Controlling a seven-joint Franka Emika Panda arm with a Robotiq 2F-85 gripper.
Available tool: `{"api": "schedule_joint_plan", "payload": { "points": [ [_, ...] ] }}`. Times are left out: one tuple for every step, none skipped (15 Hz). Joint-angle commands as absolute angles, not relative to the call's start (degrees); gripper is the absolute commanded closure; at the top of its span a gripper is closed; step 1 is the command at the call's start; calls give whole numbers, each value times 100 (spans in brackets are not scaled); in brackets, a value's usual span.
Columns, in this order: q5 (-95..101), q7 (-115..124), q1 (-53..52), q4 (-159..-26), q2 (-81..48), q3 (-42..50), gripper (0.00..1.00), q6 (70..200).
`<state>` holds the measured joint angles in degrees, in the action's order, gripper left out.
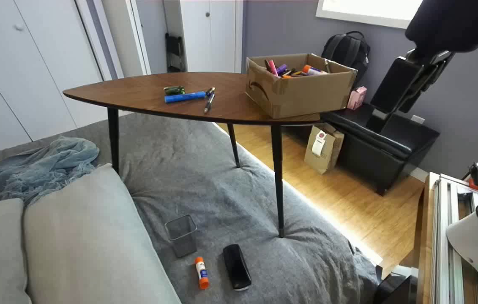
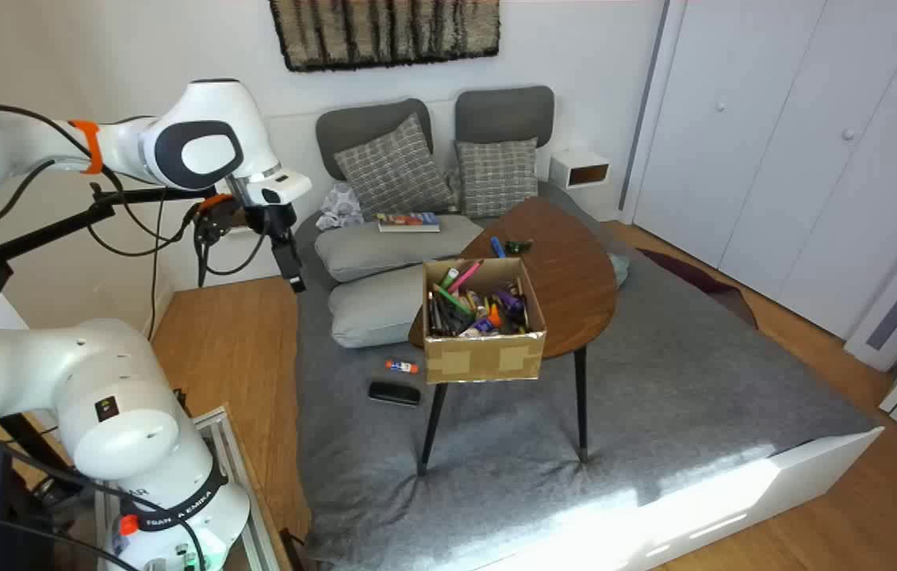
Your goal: Remove a purple marker from the cardboard box and place it vertically on the table
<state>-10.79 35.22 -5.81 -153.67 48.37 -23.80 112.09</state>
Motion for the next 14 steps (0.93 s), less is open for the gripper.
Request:
{"api": "schedule_joint_plan", "payload": {
  "points": [
    [-1023, 3567, -647, -15360, 4814, -2319, 0, 11207],
    [-1023, 3567, -647, -15360, 4814, -2319, 0, 11207],
    [-1023, 3567, -648, -15360, 4814, -2319, 0, 11207],
    [-1023, 3567, -647, -15360, 4814, -2319, 0, 11207],
    [-1023, 3567, -647, -15360, 4814, -2319, 0, 11207],
    [-1023, 3567, -647, -15360, 4814, -2319, 0, 11207],
    [-1023, 3567, -647, -15360, 4814, -2319, 0, 11207],
    [-998, 3712, -479, -15287, 4729, -2278, 0, 11175],
    [-955, 4033, -271, -15179, 4659, -2314, 0, 11080],
    [-870, 4194, -86, -15086, 4571, -2238, 0, 11081],
    [-779, 4351, 71, -15014, 4500, -2187, 0, 11111],
    [-642, 4497, 281, -14886, 4383, -2136, 0, 11141],
    [-554, 4647, 462, -14742, 4238, -2074, 0, 11140],
    [-427, 4840, 647, -14597, 4093, -2066, 0, 11121]
  ]
}}
